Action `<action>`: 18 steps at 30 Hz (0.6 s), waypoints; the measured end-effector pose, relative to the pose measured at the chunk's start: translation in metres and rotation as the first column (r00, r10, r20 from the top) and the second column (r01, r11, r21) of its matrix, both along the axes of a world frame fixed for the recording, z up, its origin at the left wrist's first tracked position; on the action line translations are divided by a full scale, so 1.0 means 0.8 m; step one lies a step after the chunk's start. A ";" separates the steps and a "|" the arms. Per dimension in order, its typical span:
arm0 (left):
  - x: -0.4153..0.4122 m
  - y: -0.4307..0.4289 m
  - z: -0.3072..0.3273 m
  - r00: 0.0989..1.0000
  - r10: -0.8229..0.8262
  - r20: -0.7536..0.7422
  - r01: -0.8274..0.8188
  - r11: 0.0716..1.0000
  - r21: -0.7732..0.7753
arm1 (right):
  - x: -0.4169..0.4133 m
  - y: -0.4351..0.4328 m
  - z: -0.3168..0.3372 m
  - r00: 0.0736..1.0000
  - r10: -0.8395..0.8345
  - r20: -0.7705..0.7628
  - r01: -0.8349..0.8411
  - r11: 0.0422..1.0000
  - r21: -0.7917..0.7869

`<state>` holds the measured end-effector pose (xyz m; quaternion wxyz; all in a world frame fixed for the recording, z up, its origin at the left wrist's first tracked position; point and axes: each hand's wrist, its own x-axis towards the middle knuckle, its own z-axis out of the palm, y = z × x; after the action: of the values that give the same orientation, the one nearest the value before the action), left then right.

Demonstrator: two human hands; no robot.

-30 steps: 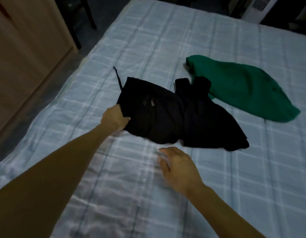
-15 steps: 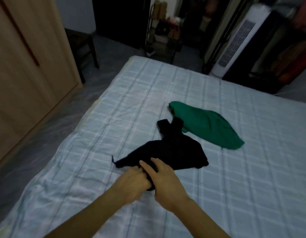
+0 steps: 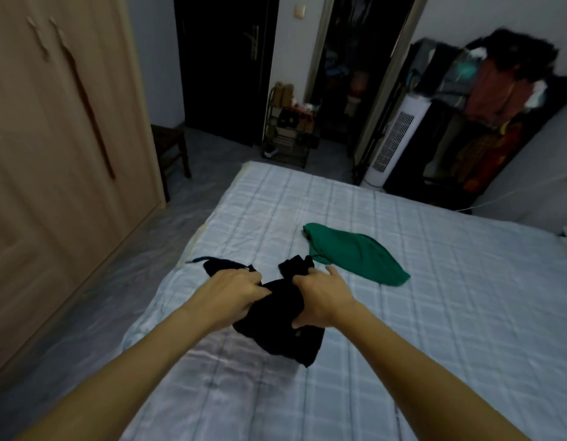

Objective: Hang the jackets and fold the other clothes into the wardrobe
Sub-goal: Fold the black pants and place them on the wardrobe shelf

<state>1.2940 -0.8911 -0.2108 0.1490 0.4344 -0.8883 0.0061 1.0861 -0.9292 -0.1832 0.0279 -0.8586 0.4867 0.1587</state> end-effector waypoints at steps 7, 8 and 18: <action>0.017 0.105 0.101 0.997 0.075 -0.019 -0.076 0.994 -0.084 | -0.016 0.099 0.078 0.969 -0.162 0.189 0.166 0.986 -0.009; 0.015 0.119 0.111 0.994 0.102 -0.046 -0.106 0.992 -0.074 | -0.019 0.111 0.088 0.959 -0.157 0.236 0.176 0.983 -0.059; -0.073 0.237 0.135 0.951 0.286 -0.118 -0.220 0.894 0.390 | -0.088 0.221 0.215 0.915 0.238 0.327 -0.024 0.838 -0.545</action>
<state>1.2357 -0.7015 -0.1027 0.1380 0.5657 -0.7927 -0.1804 1.0160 -0.7523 -0.0108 -0.1271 -0.8785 0.4353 -0.1503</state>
